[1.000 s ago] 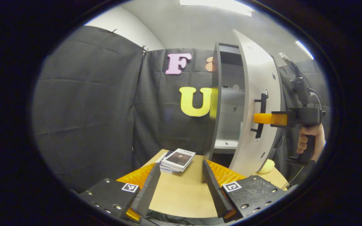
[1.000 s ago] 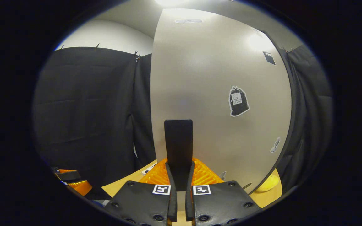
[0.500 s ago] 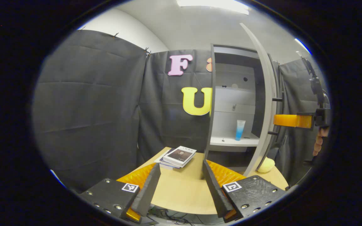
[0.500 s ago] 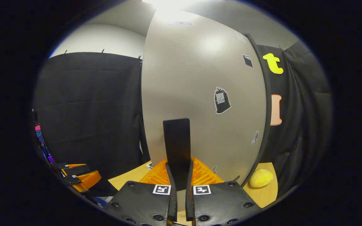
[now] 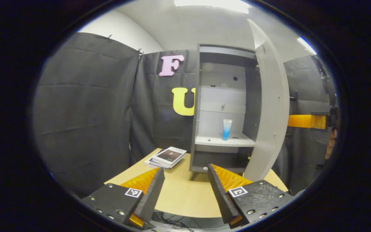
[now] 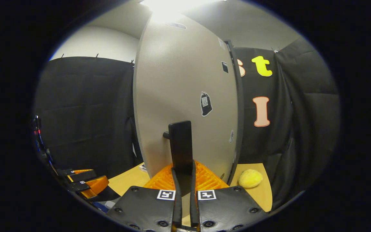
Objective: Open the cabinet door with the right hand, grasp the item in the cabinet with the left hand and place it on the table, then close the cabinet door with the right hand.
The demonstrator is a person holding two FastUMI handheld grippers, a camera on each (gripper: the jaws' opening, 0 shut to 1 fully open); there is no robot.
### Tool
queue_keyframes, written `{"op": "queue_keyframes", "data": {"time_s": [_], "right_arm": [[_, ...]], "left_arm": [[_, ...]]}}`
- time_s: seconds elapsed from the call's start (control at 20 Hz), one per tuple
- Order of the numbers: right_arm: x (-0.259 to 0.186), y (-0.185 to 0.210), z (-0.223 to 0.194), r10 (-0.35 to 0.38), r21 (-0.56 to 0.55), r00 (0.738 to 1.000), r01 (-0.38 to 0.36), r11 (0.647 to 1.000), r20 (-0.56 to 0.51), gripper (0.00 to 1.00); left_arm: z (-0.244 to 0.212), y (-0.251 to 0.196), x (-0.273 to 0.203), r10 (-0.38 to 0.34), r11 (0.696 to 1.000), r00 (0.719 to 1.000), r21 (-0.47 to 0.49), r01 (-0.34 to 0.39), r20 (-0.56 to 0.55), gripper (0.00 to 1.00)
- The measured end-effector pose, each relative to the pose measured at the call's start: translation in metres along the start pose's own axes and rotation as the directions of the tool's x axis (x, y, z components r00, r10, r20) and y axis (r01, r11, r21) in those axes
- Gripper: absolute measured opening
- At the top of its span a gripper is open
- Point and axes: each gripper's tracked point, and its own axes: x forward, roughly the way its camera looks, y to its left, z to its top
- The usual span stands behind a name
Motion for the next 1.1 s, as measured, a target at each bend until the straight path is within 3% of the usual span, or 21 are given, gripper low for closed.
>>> {"op": "queue_keyframes", "data": {"time_s": [0.55, 0.65, 0.75, 0.9, 1.1], "right_arm": [[-0.037, -0.097, 0.001, -0.221, 0.011, 0.974, 0.221, 0.975, 0.049, 0.1], [-0.037, -0.096, 0.004, -0.177, 0.04, 0.982, 0.174, 0.984, 0.062, 0.05], [-0.032, -0.092, 0.01, -0.159, 0.02, 0.983, 0.158, 0.987, 0.089, 0.05], [-0.031, -0.104, 0.01, -0.211, -0.04, 0.972, 0.216, 0.976, 0.103, 0.09], [-0.037, -0.102, -0.001, -0.21, 0.05, 0.976, 0.207, 0.977, 0.062, 0.09]], "left_arm": [[-0.003, -0.025, 0.026, -0.069, 0.997, 0.997, 0.023, 0.069, -0.016, 0.82], [-0.006, -0.026, 0.034, -0.075, 0.997, 0.997, 0.027, 0.076, -0.032, 0.82], [-0.007, -0.029, 0.042, -0.086, 0.996, 0.995, 0.028, 0.087, -0.042, 0.82], [-0.003, -0.031, 0.058, -0.109, 0.993, 0.993, 0.031, 0.11, -0.045, 0.82], [0.001, -0.031, 0.088, -0.154, 0.987, 0.987, 0.047, 0.156, -0.047, 0.82]]}}
